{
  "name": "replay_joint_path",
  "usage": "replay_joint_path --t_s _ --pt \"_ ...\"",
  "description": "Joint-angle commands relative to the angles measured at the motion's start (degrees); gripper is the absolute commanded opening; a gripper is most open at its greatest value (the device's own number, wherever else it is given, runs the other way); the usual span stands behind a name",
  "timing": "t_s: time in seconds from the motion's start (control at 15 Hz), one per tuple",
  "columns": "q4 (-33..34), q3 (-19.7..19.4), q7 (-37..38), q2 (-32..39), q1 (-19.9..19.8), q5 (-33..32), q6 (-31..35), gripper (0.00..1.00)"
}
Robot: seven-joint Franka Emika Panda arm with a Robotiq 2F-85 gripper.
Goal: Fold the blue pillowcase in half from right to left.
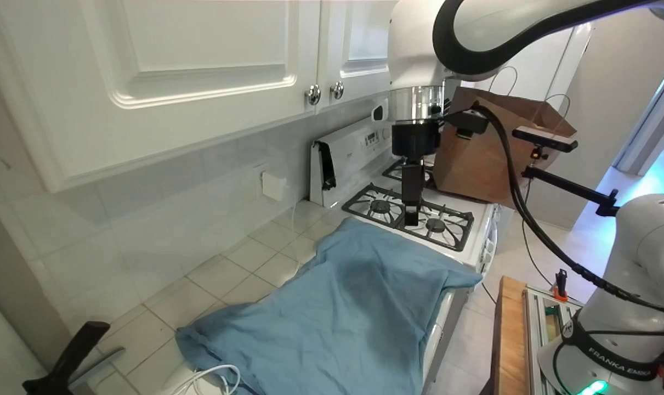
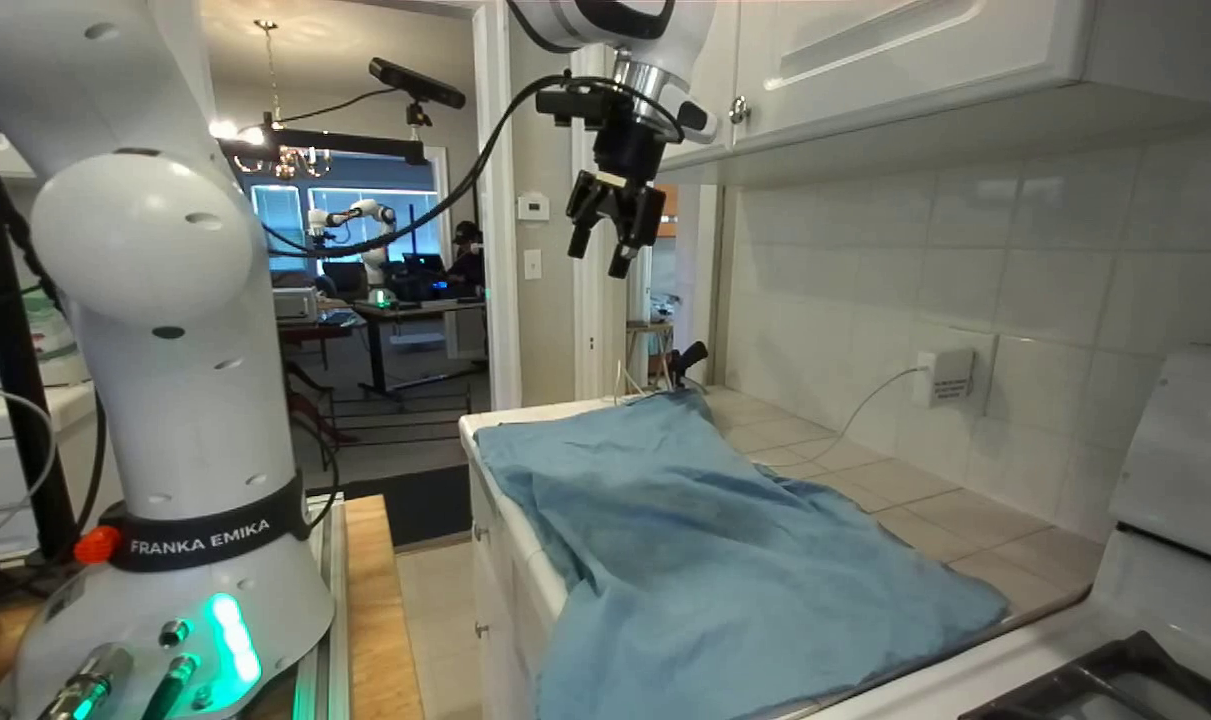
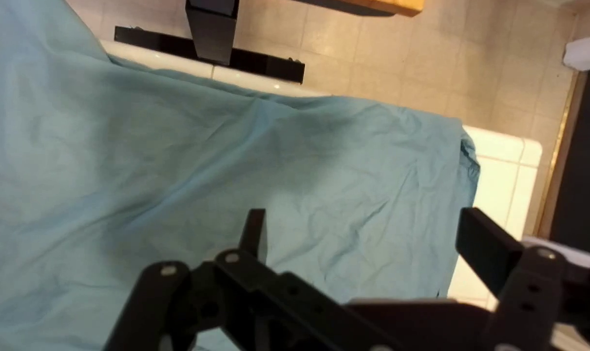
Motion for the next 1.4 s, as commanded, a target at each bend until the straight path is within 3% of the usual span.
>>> replay_joint_path --t_s 0.0,0.4,0.6,0.67,1.13,1.33 --pt "-4.58 -5.35 -8.19 -4.41 -4.24 2.88 6.98 1.0" --pt "-10.5 -19.07 -33.11 -4.82 -8.23 12.36 14.43 1.0" --pt "-11.78 -23.34 -35.19 -0.69 -11.51 16.59 19.48 1.0" --pt "-10.45 -21.24 -34.03 -2.17 -11.15 13.59 16.35 1.0" --pt "-11.37 -22.44 -35.1 -0.4 -12.63 15.29 18.29 1.0" --pt "-8.73 -25.55 -41.1 4.09 -12.37 18.19 16.61 1.0"
